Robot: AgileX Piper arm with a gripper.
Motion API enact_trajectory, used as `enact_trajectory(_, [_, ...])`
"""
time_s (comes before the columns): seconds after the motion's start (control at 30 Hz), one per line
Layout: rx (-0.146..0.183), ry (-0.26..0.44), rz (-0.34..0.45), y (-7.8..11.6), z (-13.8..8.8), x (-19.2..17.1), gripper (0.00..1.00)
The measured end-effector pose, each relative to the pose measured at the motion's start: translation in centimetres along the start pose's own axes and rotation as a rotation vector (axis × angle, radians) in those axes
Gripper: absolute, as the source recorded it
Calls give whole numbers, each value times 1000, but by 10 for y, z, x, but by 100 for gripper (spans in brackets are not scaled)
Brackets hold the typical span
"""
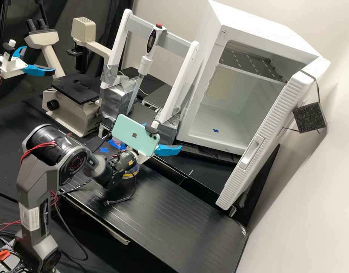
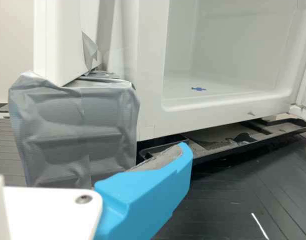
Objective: Move the petri dish to the incubator
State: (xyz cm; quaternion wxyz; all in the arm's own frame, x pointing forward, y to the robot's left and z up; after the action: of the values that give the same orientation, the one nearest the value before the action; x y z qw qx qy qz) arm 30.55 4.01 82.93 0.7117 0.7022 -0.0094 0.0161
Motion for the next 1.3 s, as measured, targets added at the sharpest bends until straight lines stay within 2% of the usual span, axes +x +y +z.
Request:
enact_trajectory(0.37, [6,3,-4,-1,4,-8,100])
enact_trajectory(0.47, [29,28,-9,1,9,-26,100])
enact_trajectory(0.63, [65,116,20,9,15,-62,100])
enact_trajectory(0.8, [82,124,-7,8,23,-104,100])
enact_trajectory(0.97, [52,141,-42,1,23,-133,100])
enact_trajectory(1.03, [29,160,-50,2,21,-139,100])
enact_trajectory(1.13, [14,172,-53,5,21,-142,100])
enact_trajectory(1.3, [21,171,-61,8,23,-145,100])
